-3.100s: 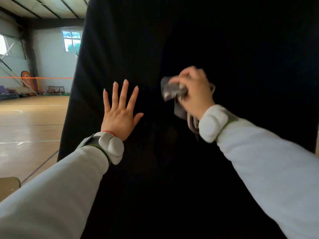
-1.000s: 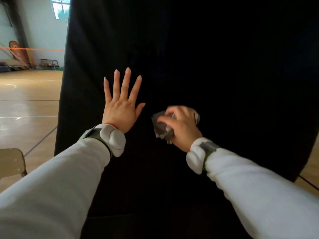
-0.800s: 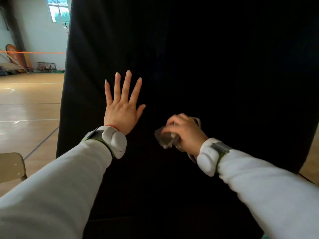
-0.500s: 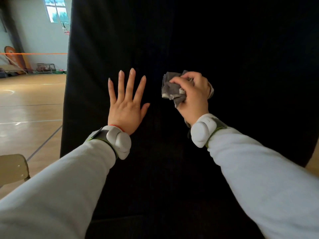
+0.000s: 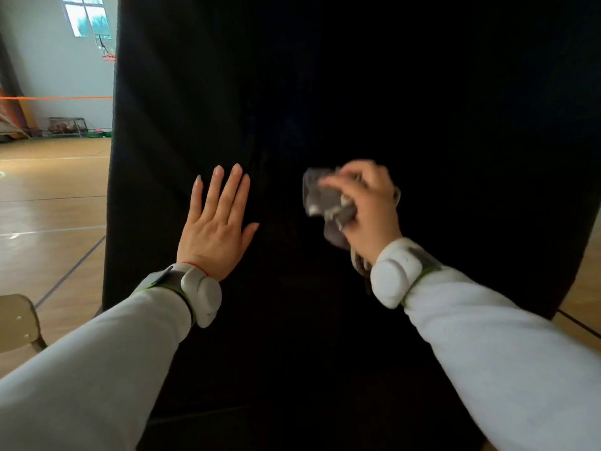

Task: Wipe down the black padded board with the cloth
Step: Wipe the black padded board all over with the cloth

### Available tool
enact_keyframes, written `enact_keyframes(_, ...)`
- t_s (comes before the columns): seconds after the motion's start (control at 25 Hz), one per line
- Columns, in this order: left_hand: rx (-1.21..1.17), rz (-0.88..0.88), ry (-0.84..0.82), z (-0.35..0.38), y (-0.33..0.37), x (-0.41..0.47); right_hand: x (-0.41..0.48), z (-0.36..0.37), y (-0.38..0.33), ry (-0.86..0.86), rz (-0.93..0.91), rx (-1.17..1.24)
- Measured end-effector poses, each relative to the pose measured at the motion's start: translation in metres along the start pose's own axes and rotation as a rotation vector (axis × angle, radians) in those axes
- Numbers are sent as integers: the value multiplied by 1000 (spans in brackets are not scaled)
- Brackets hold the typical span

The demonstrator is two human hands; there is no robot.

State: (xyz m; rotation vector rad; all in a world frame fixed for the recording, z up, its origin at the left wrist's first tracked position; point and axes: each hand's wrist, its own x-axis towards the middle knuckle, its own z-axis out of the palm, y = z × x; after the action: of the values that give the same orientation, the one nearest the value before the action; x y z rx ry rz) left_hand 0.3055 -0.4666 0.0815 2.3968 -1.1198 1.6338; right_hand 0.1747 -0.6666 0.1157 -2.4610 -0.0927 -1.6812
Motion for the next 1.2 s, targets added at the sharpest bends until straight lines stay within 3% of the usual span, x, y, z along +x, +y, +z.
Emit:
enact_keyframes(0.08,34,-14,13,3,2,1,26,1,-5,106,86,-38)
enact_keyframes(0.2,47,-10,22,4,2,0,24,20,-10,116,127,-67)
enact_keyframes(0.48,28,-5,38,4,3,1,-71,31,-4,-231,-70,-42)
enact_keyframes(0.56,45,-10,50,5,3,0,-50,21,-4,-162,-47,9)
enact_keyframes(0.68,58,-16,47,5,3,0,13,10,-7,89,36,-15)
enact_keyframes(0.8,64,-20,41,5,4,1,27,20,-12,141,95,-40)
enact_keyframes(0.92,64,-23,39,5,6,1,-2,28,-9,48,-23,-19)
enact_keyframes(1.12,29,-38,36,3,7,1,-65,30,8,-309,-196,-88)
enact_keyframes(1.2,48,-42,28,4,8,0,-69,22,7,-357,-261,-72)
